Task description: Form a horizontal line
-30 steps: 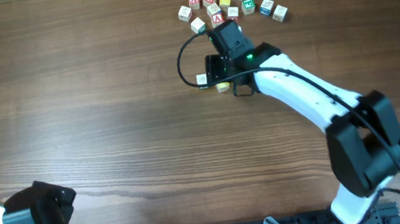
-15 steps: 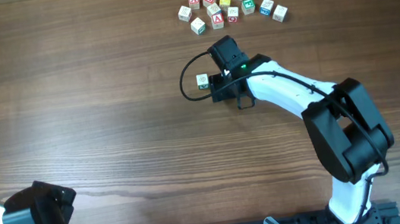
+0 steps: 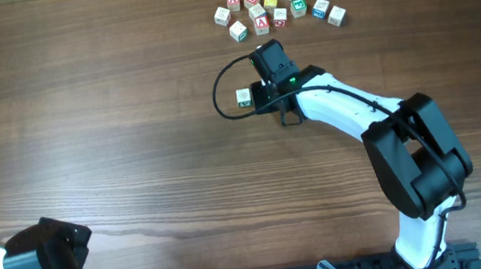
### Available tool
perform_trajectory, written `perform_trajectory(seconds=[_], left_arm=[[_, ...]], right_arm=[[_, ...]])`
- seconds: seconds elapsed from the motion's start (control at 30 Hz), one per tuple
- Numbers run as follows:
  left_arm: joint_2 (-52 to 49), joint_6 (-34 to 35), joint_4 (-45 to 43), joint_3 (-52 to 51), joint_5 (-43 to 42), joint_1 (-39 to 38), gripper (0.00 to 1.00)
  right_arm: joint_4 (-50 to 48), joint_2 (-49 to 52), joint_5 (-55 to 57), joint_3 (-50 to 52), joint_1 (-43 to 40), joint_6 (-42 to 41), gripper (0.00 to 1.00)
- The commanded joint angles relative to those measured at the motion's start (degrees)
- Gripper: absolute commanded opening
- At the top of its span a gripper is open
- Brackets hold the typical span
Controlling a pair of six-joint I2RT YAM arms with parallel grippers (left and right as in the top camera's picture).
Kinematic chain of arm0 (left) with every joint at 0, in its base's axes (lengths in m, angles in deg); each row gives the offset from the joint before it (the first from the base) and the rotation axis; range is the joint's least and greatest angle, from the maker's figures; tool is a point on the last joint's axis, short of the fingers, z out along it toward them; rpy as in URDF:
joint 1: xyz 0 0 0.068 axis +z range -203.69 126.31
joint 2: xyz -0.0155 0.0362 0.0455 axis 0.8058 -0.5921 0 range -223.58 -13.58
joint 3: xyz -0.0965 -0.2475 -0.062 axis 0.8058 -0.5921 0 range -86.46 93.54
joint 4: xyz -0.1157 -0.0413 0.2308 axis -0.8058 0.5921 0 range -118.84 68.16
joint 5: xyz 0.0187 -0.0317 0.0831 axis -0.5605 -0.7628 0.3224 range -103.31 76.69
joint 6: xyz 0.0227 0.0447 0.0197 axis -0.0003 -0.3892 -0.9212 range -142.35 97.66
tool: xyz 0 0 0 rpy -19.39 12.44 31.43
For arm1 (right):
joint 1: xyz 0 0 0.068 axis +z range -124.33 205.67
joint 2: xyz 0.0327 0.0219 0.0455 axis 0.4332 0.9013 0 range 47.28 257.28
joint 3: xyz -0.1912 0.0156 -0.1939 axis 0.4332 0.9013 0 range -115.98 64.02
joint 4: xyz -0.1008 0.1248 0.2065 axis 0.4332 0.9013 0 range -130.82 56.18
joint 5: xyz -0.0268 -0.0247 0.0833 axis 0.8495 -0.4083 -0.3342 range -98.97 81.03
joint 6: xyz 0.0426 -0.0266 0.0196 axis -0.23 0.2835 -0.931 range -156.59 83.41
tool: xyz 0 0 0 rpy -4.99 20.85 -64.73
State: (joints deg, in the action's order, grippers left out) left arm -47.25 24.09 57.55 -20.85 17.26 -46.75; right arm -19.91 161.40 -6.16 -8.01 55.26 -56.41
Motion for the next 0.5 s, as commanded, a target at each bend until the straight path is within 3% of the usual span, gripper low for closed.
perform_trajectory(seconds=[0.0, 0.47], left_arm=[[0.4, 0.8, 0.0, -0.2, 0.3, 0.5, 1.00], [0.4, 0.8, 0.0, -0.2, 0.3, 0.5, 1.00]], right_arm=[[-0.3, 0.9, -0.3, 0.3, 0.2, 0.1, 0.34], [-1.2, 0.8, -0.3, -1.9, 0.2, -1.6, 0.26]])
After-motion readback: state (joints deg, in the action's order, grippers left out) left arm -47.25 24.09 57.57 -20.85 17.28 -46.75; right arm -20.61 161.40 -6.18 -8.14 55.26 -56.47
